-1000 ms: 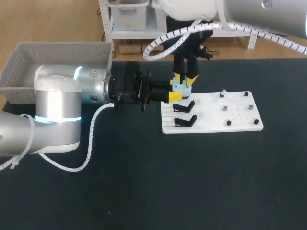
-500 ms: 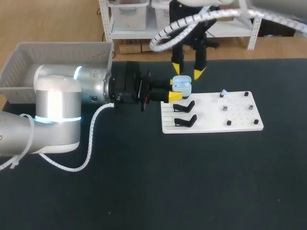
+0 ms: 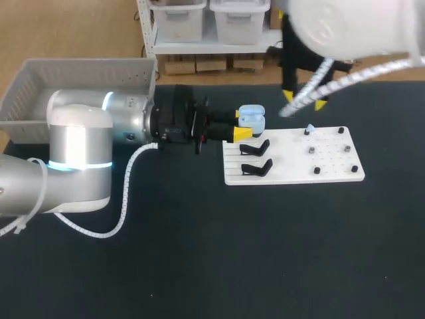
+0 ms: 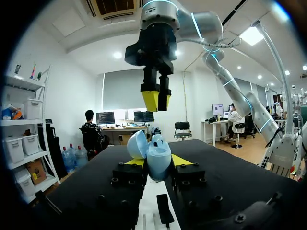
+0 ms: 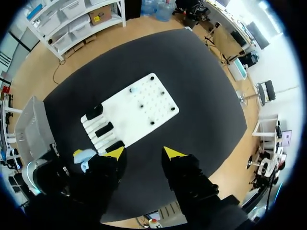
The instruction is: Pick up each earbud case from the left stands, insert the matching earbuds, close the lid, and place the case in the box.
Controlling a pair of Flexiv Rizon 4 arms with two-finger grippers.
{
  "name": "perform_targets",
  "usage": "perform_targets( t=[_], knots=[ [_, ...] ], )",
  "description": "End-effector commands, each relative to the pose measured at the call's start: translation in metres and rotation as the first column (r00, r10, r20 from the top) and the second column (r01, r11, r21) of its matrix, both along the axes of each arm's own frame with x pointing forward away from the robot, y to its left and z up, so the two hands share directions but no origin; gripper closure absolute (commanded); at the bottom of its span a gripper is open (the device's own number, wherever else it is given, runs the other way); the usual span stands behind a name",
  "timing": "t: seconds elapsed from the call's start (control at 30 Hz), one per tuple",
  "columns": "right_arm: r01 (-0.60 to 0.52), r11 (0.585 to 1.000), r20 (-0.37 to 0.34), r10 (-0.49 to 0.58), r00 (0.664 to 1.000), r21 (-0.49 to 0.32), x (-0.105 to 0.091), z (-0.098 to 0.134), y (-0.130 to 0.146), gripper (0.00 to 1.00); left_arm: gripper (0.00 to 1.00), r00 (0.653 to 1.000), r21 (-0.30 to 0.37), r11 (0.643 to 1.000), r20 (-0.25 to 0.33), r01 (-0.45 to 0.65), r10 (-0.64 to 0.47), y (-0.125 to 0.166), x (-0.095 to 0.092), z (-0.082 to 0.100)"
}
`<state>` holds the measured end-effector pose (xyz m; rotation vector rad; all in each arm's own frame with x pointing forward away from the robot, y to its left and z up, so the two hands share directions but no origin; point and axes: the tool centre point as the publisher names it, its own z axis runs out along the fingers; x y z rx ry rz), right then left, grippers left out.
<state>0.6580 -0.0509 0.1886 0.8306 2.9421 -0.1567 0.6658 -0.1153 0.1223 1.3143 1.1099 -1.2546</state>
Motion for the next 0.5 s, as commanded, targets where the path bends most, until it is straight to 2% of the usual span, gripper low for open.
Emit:
perform_targets(
  t=[0.03,0.2,0.23,0.27,0.37,0.5],
  knots=[
    [-0.060,0.995,0.082,0.054,0.995,0.076,0.009,-0.008,-0.014,0.53,1.00,1.000,-0.003,1.000,0.003,-0.004,0.004,0.000,-0.001,-0.001],
    [-0.156,0.985,0.092,0.149,0.985,0.073,0.029,-0.020,-0.020,0.51,1.00,1.000,-0.003,1.000,0.003,-0.004,0.004,0.000,-0.001,-0.001],
    [-0.174,0.983,0.100,0.167,0.981,0.060,0.033,-0.023,-0.021,0.43,1.00,1.000,-0.003,1.000,0.003,-0.004,0.004,0.000,-0.001,-0.001],
    [-0.190,0.980,0.102,0.184,0.978,0.054,0.035,-0.027,-0.021,0.40,1.00,1.000,-0.003,1.000,0.003,-0.004,0.004,0.000,-0.001,-0.001],
    [-0.237,0.971,0.103,0.232,0.967,0.041,0.044,-0.041,-0.023,0.38,1.00,1.000,-0.003,1.000,0.003,-0.004,0.004,0.000,-0.001,-0.001],
    [-0.272,0.961,0.088,0.268,0.960,0.045,0.057,-0.061,-0.026,0.29,1.00,1.000,-0.003,1.000,0.003,-0.004,0.004,0.000,-0.001,-0.001]
  ],
)
